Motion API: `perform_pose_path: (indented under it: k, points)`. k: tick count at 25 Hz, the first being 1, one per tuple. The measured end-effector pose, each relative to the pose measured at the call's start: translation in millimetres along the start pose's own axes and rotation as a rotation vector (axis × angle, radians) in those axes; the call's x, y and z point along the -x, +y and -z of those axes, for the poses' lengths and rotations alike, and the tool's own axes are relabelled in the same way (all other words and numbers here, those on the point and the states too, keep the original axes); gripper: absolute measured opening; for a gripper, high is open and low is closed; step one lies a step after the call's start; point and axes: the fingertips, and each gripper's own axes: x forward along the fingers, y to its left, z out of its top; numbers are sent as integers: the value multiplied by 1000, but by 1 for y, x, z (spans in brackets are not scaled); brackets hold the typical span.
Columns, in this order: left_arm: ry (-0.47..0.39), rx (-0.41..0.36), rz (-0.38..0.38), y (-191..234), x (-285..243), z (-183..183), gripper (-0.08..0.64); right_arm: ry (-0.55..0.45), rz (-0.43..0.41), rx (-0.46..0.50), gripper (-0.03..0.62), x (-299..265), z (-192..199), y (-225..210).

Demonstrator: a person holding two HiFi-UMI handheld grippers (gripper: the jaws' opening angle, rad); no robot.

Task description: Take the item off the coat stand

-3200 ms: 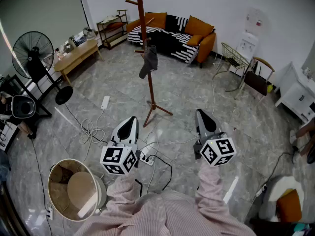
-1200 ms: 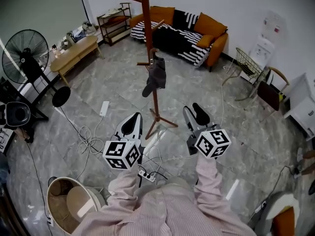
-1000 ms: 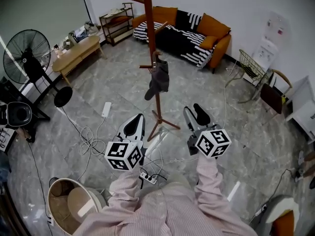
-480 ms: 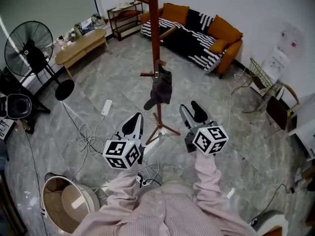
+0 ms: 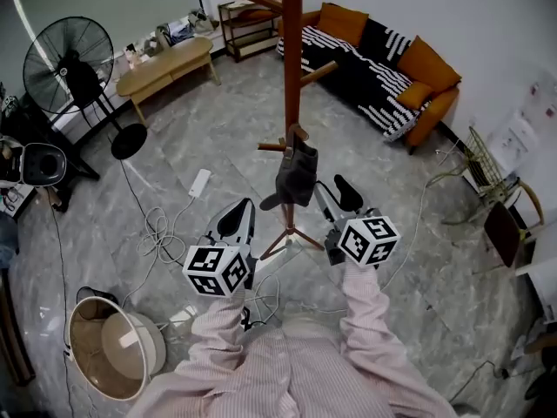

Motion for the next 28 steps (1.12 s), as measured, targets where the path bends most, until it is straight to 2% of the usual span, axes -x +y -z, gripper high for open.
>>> perform_pose_path:
  k: [7,18,20,22,28]
  points:
    - [-3,37,-58,18,-31,5,2,89,-69,51,233,-46,13,-21]
    - [35,45,-76,29,-59,11,2,169,-177,86,233,-93,24,-20]
    - [40,45,-74,30,-62,12,2,179,-187,124,196,-95,26,-19]
    - [45,45,-73,31,-63,13,2,183,-175,168,83,-96,26,-19]
    - [55,49,-66,32,-58,16,2,159,-138,177,38,-91,21,-19]
